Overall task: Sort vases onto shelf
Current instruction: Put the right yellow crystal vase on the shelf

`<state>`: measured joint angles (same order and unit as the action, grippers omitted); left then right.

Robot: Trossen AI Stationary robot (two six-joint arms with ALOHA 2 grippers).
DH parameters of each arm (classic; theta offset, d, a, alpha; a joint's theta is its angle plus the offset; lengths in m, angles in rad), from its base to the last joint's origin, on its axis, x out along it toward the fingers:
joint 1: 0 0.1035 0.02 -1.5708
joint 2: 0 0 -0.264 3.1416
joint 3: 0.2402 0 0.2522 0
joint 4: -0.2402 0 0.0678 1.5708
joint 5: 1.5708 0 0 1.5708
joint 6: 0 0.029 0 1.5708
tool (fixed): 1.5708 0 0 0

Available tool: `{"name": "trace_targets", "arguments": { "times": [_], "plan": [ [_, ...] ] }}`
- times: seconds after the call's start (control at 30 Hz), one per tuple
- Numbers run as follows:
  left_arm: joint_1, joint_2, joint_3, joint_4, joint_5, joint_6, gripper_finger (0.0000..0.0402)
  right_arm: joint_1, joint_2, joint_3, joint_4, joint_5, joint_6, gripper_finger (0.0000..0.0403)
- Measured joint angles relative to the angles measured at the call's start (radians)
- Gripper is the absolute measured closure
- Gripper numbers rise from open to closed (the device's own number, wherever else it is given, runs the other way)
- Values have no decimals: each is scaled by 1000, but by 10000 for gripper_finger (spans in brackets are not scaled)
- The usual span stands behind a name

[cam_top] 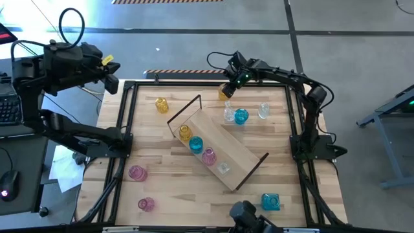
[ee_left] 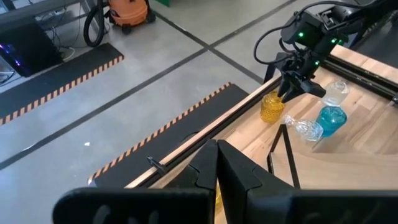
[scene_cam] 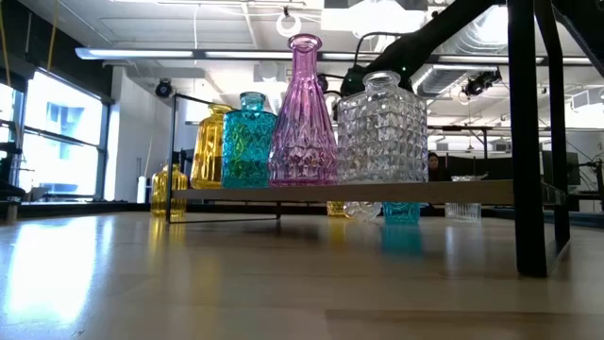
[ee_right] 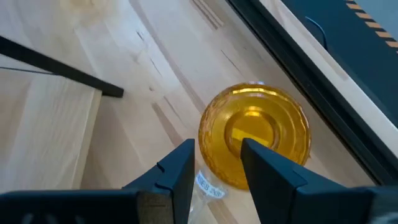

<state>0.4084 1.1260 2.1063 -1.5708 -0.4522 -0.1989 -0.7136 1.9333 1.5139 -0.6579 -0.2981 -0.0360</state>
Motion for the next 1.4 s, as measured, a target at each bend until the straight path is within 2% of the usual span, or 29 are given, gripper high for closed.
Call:
{"name": "trace_targets", "arguments": {
  "times": [0.9,1.0,1.2,1.4],
  "plan": [
    [0,8,0,0,0,0,401,-12,59,14,-26,-7,-17,271],
    [0,8,0,0,0,0,401,-12,60,13,-24,0,-19,292],
    [0,6,0,0,0,0,402,-6,59,12,-16,20,-52,384],
    [0,5,0,0,1,0,401,1,59,11,-5,56,-49,372]
  ]
}}
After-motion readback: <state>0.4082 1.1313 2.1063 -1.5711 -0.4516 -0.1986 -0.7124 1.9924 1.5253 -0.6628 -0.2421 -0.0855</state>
